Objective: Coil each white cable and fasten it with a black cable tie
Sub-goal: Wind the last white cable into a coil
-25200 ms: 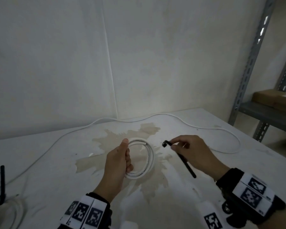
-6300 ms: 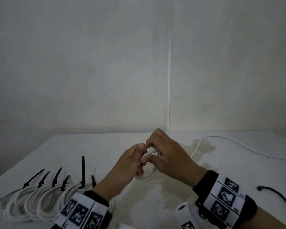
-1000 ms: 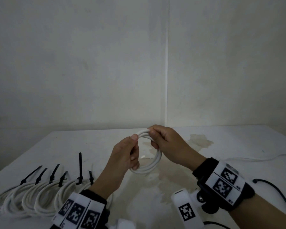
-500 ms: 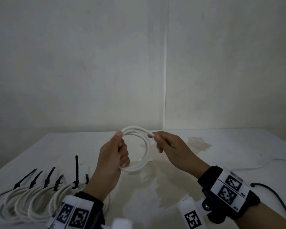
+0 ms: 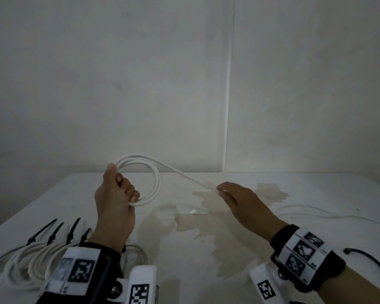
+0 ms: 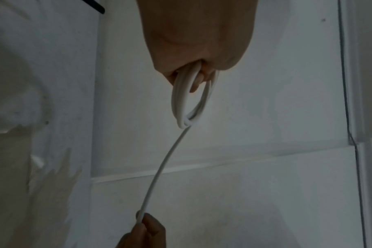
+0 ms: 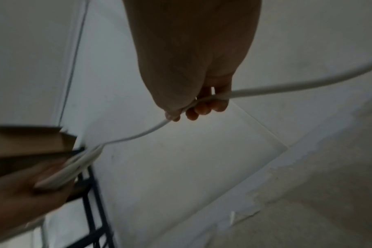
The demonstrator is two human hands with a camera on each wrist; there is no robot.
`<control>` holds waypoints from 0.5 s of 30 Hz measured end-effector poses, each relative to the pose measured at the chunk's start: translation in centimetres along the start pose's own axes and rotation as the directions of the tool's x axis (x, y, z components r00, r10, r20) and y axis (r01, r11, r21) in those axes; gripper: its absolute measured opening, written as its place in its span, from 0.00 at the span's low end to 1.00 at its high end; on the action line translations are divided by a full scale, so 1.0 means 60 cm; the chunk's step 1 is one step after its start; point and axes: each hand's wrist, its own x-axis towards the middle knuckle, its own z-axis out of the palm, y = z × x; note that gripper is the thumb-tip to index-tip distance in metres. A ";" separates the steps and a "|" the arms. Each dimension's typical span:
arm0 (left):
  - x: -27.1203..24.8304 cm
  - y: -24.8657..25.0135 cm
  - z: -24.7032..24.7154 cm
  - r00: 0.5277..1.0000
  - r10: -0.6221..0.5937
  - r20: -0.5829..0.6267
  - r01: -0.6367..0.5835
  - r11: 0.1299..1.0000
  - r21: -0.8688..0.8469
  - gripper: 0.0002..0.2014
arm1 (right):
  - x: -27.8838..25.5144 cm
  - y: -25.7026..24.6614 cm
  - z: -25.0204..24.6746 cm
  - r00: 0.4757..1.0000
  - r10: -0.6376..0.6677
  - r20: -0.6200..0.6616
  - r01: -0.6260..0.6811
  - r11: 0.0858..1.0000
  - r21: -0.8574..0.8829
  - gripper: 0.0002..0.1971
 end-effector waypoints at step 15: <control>-0.039 -0.048 0.029 0.968 0.247 0.045 -0.245 0.891 0.383 0.19 | -0.016 -0.118 0.028 0.709 -0.705 -0.026 0.642 0.661 -0.389 0.10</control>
